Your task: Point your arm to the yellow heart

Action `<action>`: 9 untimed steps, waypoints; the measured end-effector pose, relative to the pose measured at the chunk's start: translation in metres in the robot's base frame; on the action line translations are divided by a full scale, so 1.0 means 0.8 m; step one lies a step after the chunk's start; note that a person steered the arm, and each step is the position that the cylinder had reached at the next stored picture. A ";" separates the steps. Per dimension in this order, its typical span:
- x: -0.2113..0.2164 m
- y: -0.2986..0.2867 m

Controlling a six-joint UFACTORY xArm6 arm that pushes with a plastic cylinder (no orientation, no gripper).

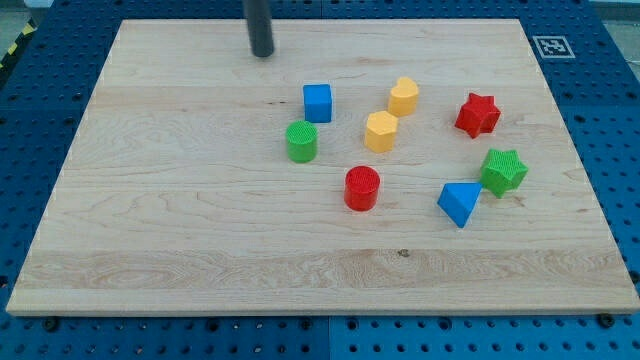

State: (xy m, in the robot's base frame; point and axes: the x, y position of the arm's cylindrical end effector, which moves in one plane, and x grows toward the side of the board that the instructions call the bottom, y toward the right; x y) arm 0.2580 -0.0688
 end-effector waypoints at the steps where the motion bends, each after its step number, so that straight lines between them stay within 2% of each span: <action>1: 0.015 0.012; 4: 0.082 -0.025; 5: 0.071 -0.019; 6: 0.044 0.038; 7: 0.043 0.090; 9: 0.076 0.147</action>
